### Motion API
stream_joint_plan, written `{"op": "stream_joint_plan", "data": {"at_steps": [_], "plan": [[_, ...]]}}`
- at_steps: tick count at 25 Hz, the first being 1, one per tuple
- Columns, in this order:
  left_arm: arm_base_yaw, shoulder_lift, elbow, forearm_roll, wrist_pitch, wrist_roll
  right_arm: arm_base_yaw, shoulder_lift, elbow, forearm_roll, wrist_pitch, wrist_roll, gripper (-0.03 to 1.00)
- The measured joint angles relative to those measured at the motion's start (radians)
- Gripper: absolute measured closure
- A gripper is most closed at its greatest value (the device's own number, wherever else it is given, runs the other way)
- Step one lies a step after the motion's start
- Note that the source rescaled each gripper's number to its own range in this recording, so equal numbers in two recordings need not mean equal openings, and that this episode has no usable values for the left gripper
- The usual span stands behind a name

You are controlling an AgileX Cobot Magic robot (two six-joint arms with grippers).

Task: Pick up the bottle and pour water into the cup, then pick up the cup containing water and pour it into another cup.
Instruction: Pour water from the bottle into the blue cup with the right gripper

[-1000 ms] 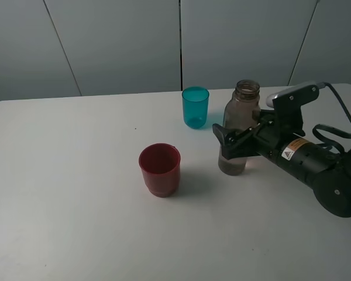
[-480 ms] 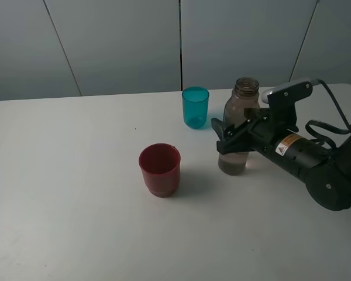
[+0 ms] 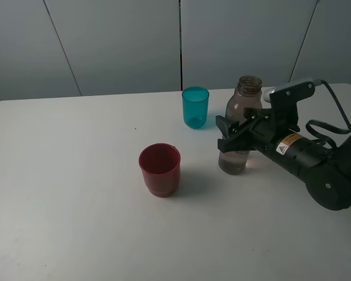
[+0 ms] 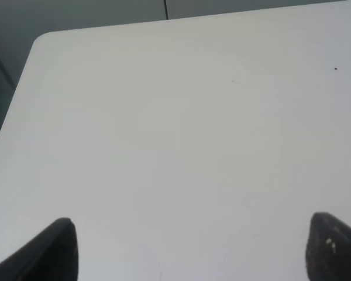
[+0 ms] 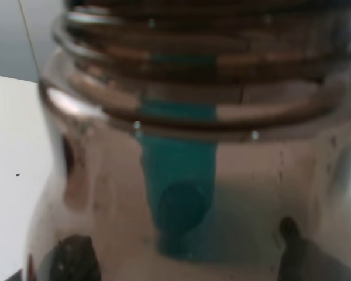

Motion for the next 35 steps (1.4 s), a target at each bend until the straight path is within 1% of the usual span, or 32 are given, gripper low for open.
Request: {"op": "stream_joint_plan", "data": {"at_steps": [12, 16, 18, 21, 24, 26, 31, 35], "plan": [[0.0, 0.0, 0.0, 0.0, 0.0, 0.0, 0.002, -0.002, 0.0, 0.015, 0.002, 0.0, 0.96], [0.0, 0.0, 0.0, 0.0, 0.0, 0.0, 0.002, -0.051, 0.0, 0.044, 0.042, -0.036, 0.96], [0.0, 0.0, 0.0, 0.0, 0.0, 0.0, 0.002, -0.104, -0.013, 0.066, 0.074, -0.078, 0.96], [0.0, 0.0, 0.0, 0.0, 0.0, 0.0, 0.002, -0.179, -0.069, 0.075, 0.225, -0.19, 0.96], [0.0, 0.0, 0.0, 0.0, 0.0, 0.0, -0.002, -0.227, -0.144, 0.073, 0.453, -0.312, 0.96], [0.0, 0.0, 0.0, 0.0, 0.0, 0.0, -0.027, -0.24, -0.187, 0.073, 0.551, -0.371, 0.96], [0.0, 0.0, 0.0, 0.0, 0.0, 0.0, -0.086, -0.24, -0.301, 0.075, 0.694, -0.468, 0.96], [0.0, 0.0, 0.0, 0.0, 0.0, 0.0, -0.118, -0.229, -0.398, 0.075, 0.771, -0.569, 0.96]]}}
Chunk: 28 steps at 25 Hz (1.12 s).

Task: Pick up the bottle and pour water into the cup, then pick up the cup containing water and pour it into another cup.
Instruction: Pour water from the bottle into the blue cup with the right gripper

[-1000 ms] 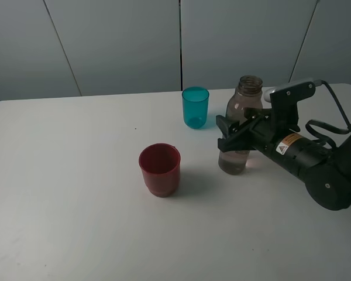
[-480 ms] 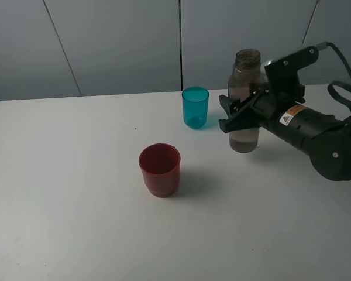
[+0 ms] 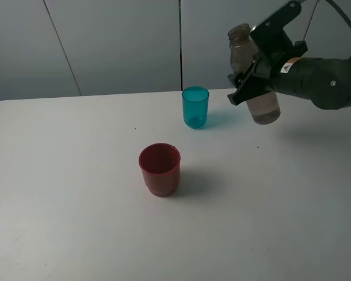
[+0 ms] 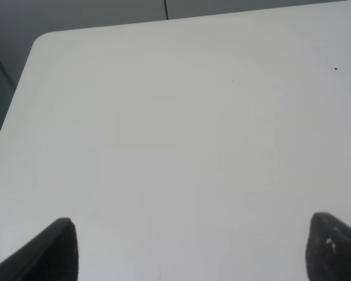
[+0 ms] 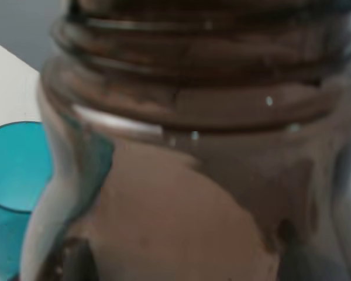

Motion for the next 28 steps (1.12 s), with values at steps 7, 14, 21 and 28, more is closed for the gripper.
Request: {"op": "stream_joint_plan", "data": {"at_steps": [7, 14, 21, 28], "plan": [[0.0, 0.0, 0.0, 0.0, 0.0, 0.0, -0.013, 0.115, -0.16, 0.042, 0.115, -0.213, 0.96], [0.0, 0.0, 0.0, 0.0, 0.0, 0.0, -0.013, 0.212, -0.261, 0.084, 0.158, -0.421, 0.96], [0.0, 0.0, 0.0, 0.0, 0.0, 0.0, -0.013, 0.28, -0.315, 0.226, 0.164, -0.698, 0.96], [0.0, 0.0, 0.0, 0.0, 0.0, 0.0, -0.002, 0.338, -0.357, 0.36, 0.135, -0.99, 0.96]]}}
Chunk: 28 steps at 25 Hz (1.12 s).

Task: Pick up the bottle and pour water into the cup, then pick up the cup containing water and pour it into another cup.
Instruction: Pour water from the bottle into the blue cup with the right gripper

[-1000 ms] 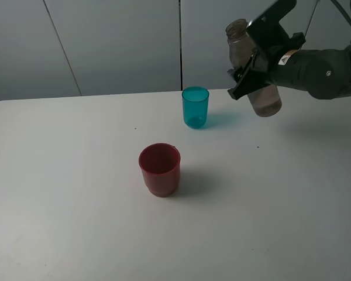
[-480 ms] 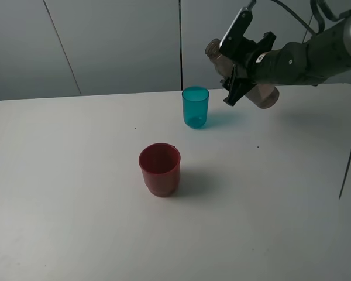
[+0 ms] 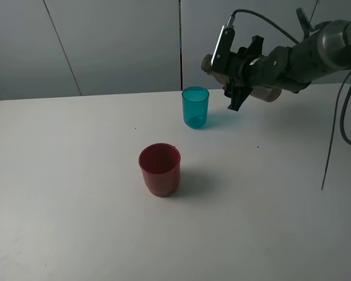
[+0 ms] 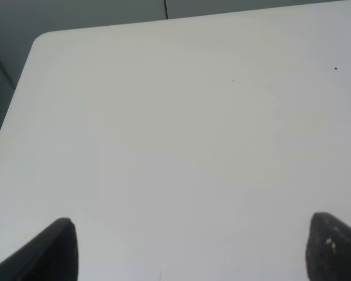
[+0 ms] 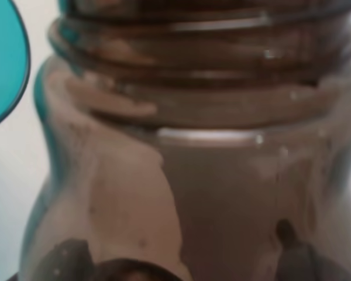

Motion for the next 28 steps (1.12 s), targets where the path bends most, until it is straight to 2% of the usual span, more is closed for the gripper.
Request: {"op": "stream_joint_plan", "data": {"at_steps": [3, 10, 21, 28], "plan": [[0.0, 0.0, 0.0, 0.0, 0.0, 0.0, 0.013, 0.017, -0.006, 0.034, -0.028, -0.103, 0.96], [0.0, 0.0, 0.0, 0.0, 0.0, 0.0, 0.021, 0.031, -0.006, 0.052, -0.051, -0.24, 0.96], [0.0, 0.0, 0.0, 0.0, 0.0, 0.0, 0.021, 0.032, -0.006, 0.052, -0.133, -0.384, 0.96], [0.0, 0.0, 0.0, 0.0, 0.0, 0.0, 0.021, 0.061, -0.006, 0.052, -0.253, -0.41, 0.96]]}}
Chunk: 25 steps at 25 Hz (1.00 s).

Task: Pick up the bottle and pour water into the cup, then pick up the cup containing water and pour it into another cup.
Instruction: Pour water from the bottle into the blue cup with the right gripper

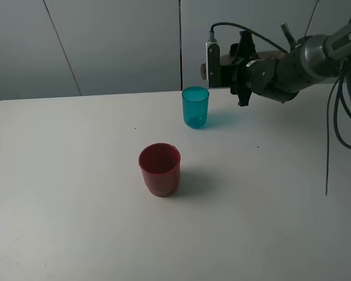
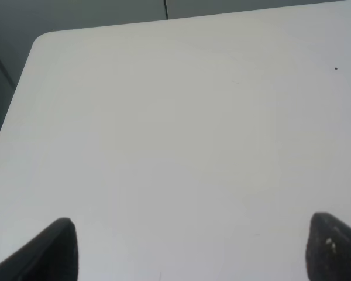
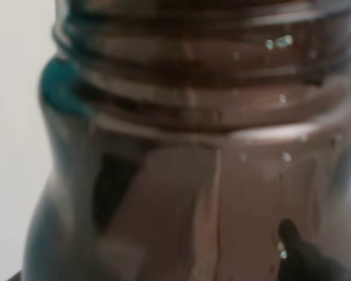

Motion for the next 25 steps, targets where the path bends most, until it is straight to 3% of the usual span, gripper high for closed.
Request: {"op": "stream_joint_plan", "data": {"at_steps": [11, 25], "plan": [[0.0, 0.0, 0.0, 0.0, 0.0, -0.004, 0.0, 0.007, 0.0, -0.039, -0.077, -0.061, 0.96], [0.0, 0.0, 0.0, 0.0, 0.0, -0.004, 0.0, 0.008, 0.0, -0.054, -0.109, -0.102, 0.96]]}}
